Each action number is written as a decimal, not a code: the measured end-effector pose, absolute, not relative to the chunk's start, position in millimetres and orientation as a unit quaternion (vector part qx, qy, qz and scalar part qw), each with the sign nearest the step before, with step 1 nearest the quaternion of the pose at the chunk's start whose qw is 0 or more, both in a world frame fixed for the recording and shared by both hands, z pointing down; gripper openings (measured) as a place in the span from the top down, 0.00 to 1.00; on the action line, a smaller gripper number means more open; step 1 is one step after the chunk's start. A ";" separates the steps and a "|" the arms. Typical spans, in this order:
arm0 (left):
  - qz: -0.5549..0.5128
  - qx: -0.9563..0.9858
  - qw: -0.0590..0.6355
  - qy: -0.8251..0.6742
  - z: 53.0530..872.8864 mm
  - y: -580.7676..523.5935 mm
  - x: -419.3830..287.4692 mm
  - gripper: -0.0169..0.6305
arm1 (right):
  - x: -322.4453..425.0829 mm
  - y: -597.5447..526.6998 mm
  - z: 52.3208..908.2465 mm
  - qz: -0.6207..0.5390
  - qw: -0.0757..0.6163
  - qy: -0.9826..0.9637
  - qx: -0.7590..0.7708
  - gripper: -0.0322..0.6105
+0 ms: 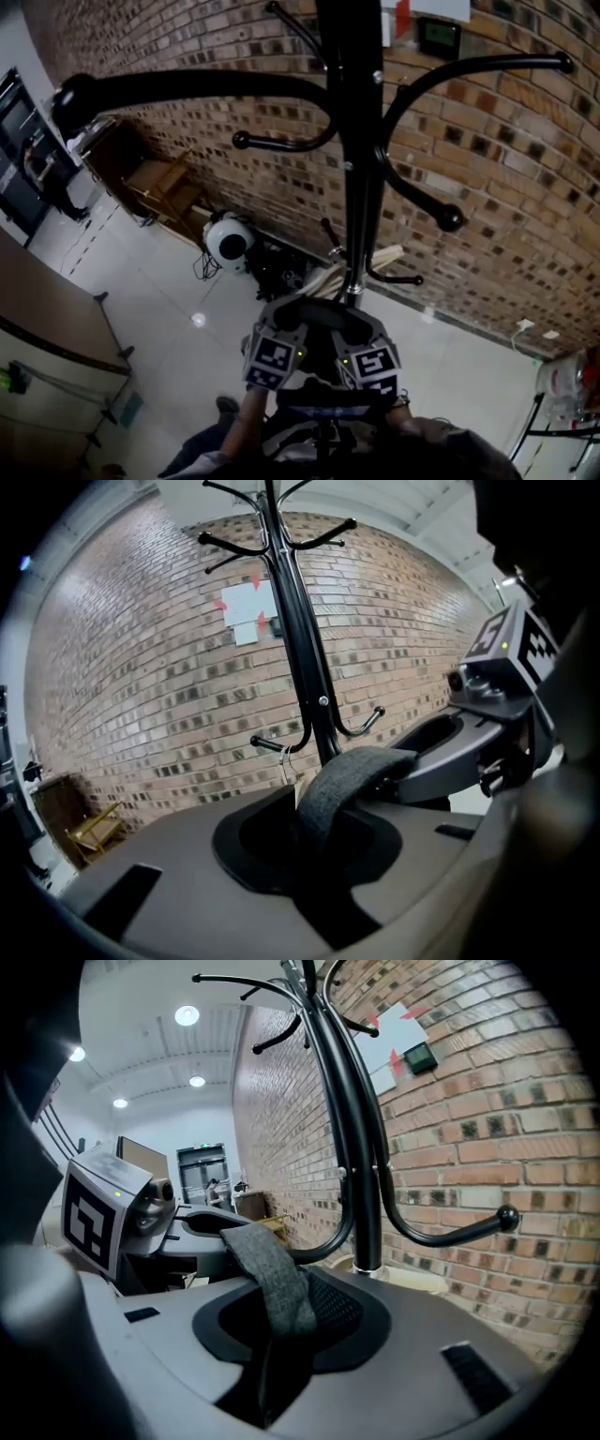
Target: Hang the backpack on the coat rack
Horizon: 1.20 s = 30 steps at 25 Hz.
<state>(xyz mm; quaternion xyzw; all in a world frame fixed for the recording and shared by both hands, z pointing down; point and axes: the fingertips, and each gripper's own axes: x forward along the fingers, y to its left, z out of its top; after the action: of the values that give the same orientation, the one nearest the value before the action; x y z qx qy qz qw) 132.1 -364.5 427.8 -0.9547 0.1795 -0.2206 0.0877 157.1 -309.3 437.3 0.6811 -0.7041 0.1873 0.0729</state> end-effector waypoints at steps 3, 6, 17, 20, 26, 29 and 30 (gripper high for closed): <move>-0.233 -0.957 0.100 0.143 430.7 -372.4 147.6 0.86 | 167.4 -316.1 446.5 0.199 0.076 -0.681 0.701 0.78; -0.234 -0.961 0.100 0.111 445.2 -374.2 161.3 0.86 | 173.2 -318.2 457.7 0.216 0.075 -0.661 0.714 0.78; -0.241 -0.961 0.133 0.014 472.3 -368.7 191.6 0.86 | 191.6 -323.6 476.6 0.213 0.089 -0.629 0.742 0.77; -0.234 -0.963 0.135 0.013 476.4 -367.3 189.7 0.86 | 191.2 -323.2 478.5 0.199 0.102 -0.631 0.743 0.76; -0.227 -0.965 0.119 0.060 475.2 -365.1 181.7 0.85 | 187.1 -316.1 477.6 0.192 0.104 -0.640 0.736 0.74; -0.218 -0.967 0.097 0.092 467.1 -365.6 174.4 0.81 | 186.6 -309.1 474.6 0.187 0.105 -0.648 0.731 0.71; -0.219 -0.966 0.092 0.103 463.6 -365.0 171.1 0.80 | 186.5 -305.7 473.7 0.184 0.108 -0.650 0.730 0.71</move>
<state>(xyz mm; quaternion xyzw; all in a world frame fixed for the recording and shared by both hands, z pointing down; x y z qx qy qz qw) 171.1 -365.0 463.6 -0.9658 0.1031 -0.2193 0.0922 186.5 -305.7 473.7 0.7297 -0.6497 0.1837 0.1078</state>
